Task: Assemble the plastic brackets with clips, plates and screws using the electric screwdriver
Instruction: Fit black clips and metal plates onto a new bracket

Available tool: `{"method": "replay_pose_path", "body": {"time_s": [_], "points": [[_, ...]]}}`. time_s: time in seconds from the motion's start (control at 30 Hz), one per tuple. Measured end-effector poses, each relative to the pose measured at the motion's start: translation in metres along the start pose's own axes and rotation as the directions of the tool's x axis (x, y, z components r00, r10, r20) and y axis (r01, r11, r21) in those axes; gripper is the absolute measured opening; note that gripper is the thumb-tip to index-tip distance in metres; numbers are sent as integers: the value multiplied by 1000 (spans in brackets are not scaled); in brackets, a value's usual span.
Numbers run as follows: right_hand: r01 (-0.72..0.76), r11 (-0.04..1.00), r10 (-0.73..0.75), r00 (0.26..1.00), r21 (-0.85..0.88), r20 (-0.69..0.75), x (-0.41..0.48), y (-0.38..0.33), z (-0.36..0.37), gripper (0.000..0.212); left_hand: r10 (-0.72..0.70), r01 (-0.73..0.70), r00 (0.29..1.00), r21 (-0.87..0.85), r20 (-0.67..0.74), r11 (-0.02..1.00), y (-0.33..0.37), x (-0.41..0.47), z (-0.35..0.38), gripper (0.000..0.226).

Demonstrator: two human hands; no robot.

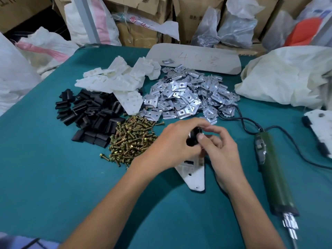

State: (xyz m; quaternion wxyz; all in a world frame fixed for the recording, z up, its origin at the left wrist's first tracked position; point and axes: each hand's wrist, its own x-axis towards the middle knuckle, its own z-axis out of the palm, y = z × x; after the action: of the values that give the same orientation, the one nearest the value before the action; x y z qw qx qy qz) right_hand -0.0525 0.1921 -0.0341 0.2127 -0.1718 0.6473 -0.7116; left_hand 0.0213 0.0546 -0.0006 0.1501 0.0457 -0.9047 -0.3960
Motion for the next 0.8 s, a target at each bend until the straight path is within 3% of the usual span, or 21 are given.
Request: {"method": "replay_pose_path", "body": {"time_s": [0.1, 0.23, 0.37, 0.57, 0.7, 0.8], "points": [[-16, 1000, 16, 996, -2, -86, 6, 1, -4, 21, 18, -17, 1000, -45, 12, 999, -15, 5, 6, 52], [-38, 999, 29, 969, -32, -246, 14, 3, -11, 29, -77, 72, 980, -32, -182, 997, -40, 7, -1, 38], [-71, 997, 62, 961, -23, -271, 15, 4, -14, 37, -117, 166, 958, 170, -262, 971, -54, 9, -4, 29], [-88, 996, 78, 973, -35, -216, 14, 4, -15, 28, 34, 170, 895, 412, -444, 895, -39, -1, 10, 28], [-69, 994, 50, 975, -80, -215, 12, 4, -14, 26, -100, 231, 957, 508, -271, 830, -28, -8, 23, 70], [-78, 993, 54, 967, -86, -249, 13, 4, -13, 25, -161, 226, 972, 501, -171, 835, -23, -7, 28, 75]]}}
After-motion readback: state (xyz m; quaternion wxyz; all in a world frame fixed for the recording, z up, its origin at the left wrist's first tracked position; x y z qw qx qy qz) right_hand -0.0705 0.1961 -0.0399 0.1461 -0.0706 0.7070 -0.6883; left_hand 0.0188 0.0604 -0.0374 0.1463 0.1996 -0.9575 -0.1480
